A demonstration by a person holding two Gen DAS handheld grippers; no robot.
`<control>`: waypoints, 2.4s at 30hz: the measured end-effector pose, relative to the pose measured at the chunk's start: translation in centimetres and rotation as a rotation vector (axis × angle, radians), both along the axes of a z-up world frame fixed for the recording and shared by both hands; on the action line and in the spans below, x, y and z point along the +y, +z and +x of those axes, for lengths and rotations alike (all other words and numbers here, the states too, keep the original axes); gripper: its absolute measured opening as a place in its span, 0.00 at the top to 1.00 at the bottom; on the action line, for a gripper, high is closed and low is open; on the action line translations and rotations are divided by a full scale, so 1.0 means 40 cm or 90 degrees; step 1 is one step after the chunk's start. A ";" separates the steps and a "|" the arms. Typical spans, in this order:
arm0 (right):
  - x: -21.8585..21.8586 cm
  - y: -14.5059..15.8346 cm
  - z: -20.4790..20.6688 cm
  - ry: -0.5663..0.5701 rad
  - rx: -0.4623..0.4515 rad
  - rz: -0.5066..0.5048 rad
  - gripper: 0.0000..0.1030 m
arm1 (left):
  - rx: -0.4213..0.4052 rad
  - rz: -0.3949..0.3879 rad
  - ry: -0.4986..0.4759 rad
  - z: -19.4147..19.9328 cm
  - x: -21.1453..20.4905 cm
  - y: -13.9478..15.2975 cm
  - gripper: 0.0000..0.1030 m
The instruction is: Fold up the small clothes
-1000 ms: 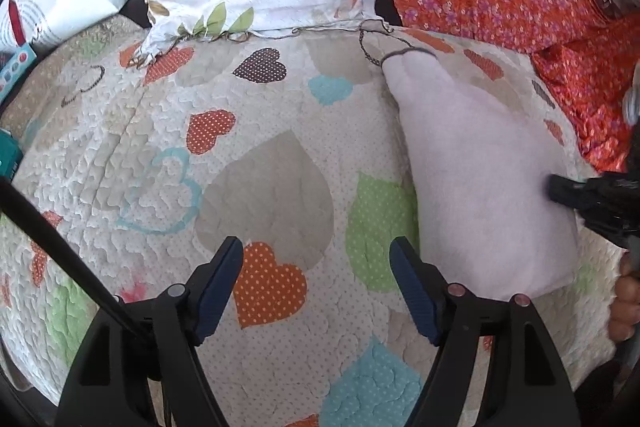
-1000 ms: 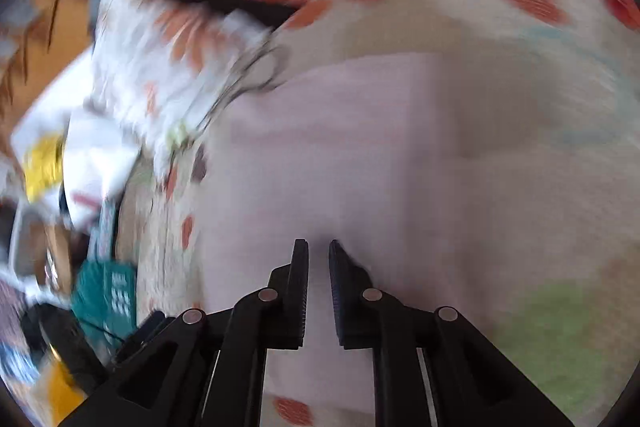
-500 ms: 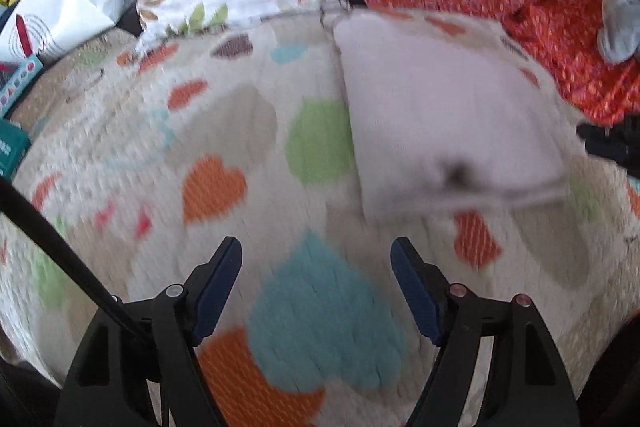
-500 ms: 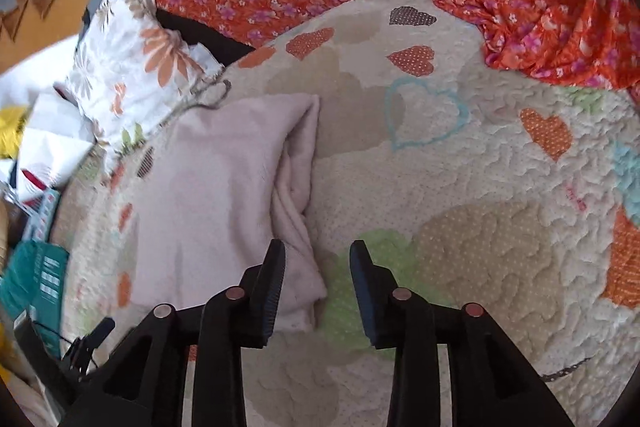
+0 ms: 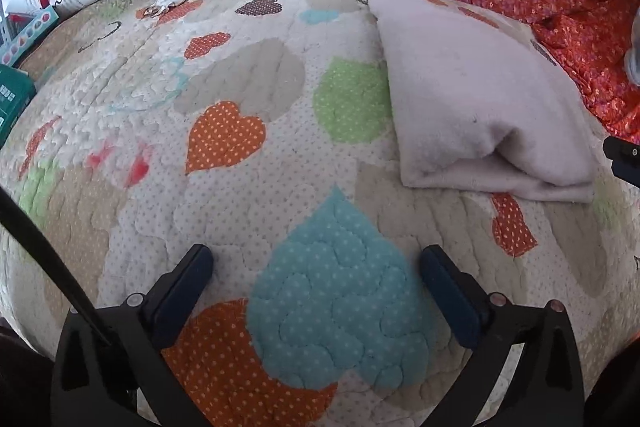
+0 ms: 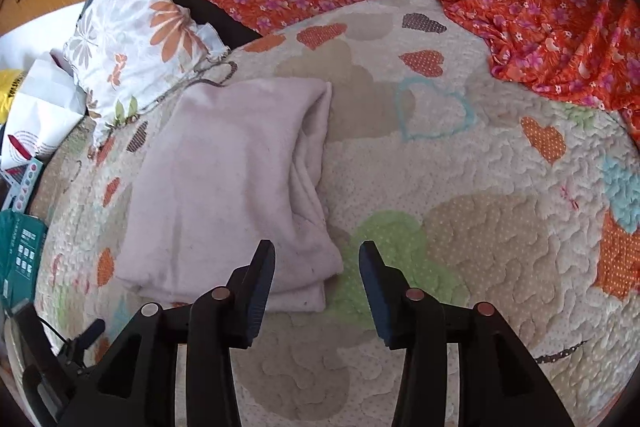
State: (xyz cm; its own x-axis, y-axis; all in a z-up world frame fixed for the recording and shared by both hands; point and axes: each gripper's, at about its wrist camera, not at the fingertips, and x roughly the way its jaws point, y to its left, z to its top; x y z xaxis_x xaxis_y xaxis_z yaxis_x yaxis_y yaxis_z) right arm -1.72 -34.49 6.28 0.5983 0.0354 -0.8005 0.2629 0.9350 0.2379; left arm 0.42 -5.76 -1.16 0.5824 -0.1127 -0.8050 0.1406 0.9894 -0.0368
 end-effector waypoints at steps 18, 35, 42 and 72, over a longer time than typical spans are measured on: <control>0.076 0.021 -0.034 -0.005 -0.022 -0.108 0.50 | 0.006 -0.009 0.052 0.024 0.030 0.056 0.00; 0.172 -0.015 -0.013 0.053 0.006 -0.217 0.45 | 0.034 -0.007 0.028 0.020 0.021 0.062 0.00; 0.179 -0.022 -0.010 0.060 0.011 -0.224 0.43 | 0.043 -0.005 0.032 0.023 0.025 0.054 0.00; 0.191 -0.079 -0.047 0.037 0.091 -0.242 0.37 | -0.014 0.005 0.026 -0.001 0.020 0.093 0.00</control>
